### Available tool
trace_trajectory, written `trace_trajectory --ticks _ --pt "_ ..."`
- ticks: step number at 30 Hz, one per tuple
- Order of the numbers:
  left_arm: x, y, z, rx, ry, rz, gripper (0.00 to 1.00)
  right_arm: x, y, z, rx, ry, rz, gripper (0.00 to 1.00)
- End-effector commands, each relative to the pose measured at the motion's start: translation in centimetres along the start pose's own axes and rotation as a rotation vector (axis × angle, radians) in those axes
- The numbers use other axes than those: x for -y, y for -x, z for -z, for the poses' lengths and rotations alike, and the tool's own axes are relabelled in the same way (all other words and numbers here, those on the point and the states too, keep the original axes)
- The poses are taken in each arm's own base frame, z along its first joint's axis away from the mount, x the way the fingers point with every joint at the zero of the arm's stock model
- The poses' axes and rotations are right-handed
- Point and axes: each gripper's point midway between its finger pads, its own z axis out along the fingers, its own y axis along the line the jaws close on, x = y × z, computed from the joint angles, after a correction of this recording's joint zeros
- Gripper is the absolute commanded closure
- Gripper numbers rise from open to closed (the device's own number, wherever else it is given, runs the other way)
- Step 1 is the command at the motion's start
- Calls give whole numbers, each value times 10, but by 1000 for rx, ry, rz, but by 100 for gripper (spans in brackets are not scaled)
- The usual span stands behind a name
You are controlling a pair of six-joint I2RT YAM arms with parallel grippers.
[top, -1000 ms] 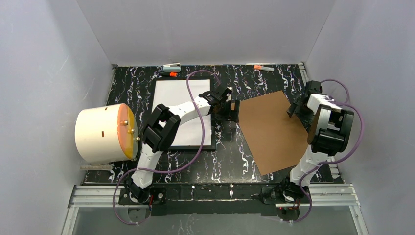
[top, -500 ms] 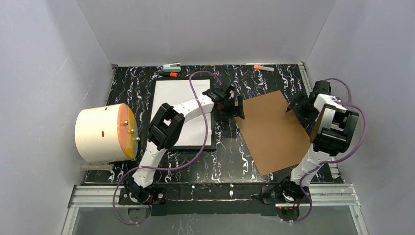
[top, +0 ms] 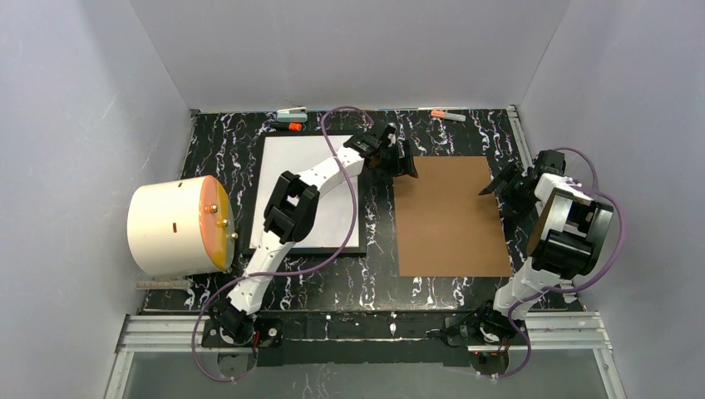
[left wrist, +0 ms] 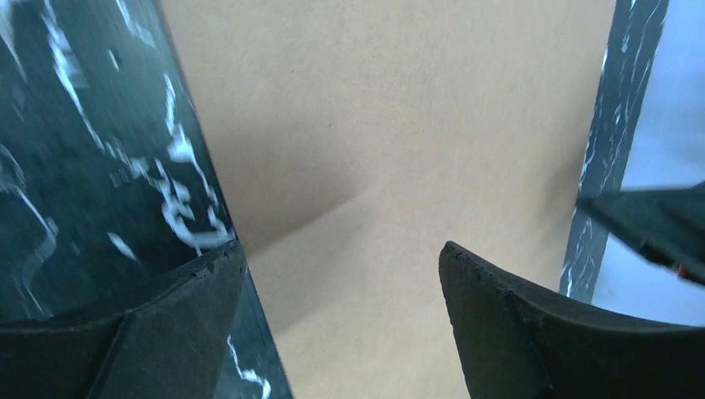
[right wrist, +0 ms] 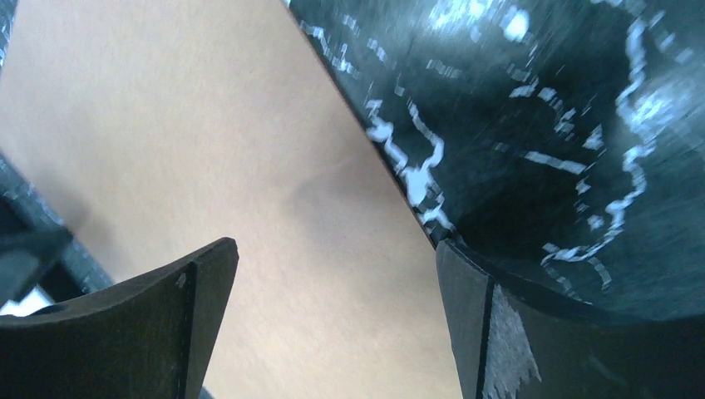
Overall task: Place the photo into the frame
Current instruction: Pick up the photo frame item at the center of the board.
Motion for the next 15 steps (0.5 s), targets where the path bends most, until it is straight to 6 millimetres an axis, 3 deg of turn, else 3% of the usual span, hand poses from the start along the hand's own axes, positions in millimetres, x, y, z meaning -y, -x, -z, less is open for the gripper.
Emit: trace_trajectory --ticks 1,5,8,15 --pt "-27 -24 -47 -69 8 -49 16 -30 -76 6 -281 149 -171 4" --pt "-28 -14 -49 -46 -11 -103 16 -40 -74 7 -290 214 -160 5" --pt "-24 -4 -35 -16 5 -163 15 -43 -68 14 -254 214 -148 6" --pt "-39 14 18 60 191 -234 2 -6 -49 40 -46 -67 -185 5"
